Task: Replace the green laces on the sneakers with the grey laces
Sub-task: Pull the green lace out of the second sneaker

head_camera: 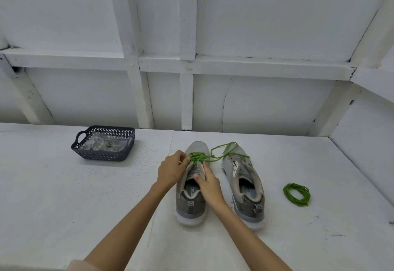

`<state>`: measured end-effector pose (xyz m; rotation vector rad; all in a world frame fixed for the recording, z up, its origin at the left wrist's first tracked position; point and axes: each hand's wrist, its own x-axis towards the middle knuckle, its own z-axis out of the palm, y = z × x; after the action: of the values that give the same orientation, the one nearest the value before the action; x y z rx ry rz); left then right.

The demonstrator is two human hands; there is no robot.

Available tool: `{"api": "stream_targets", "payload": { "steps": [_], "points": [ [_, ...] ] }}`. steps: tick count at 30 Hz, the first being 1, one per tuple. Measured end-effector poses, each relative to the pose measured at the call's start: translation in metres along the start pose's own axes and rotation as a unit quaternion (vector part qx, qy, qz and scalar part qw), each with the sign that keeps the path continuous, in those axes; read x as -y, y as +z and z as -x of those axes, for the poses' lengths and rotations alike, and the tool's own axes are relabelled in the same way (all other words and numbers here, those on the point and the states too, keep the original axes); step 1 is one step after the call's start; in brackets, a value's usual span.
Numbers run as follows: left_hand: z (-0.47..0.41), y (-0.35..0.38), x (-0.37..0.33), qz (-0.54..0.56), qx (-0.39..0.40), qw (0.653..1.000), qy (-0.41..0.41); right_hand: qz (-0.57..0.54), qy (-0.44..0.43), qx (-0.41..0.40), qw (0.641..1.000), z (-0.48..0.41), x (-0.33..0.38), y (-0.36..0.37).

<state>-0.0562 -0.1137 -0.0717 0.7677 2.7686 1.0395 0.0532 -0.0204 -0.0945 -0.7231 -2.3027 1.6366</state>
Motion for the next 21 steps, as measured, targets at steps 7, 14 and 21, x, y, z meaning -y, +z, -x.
{"api": "stream_targets", "payload": {
  "steps": [7, 14, 21],
  "points": [
    [-0.008, -0.006, -0.004, -0.033, -0.038, 0.998, 0.024, 0.011, -0.003, 0.003, 1.0, 0.001, 0.002, 0.0],
    [-0.001, 0.001, -0.002, 0.049, -0.057, 0.997, -0.014, 0.016, -0.006, 0.006, 1.0, 0.0, 0.001, -0.001],
    [-0.002, -0.003, 0.002, 0.086, -0.075, 0.993, 0.01, 0.025, -0.003, 0.006, 1.0, -0.001, 0.0, 0.0]
  ]
}}
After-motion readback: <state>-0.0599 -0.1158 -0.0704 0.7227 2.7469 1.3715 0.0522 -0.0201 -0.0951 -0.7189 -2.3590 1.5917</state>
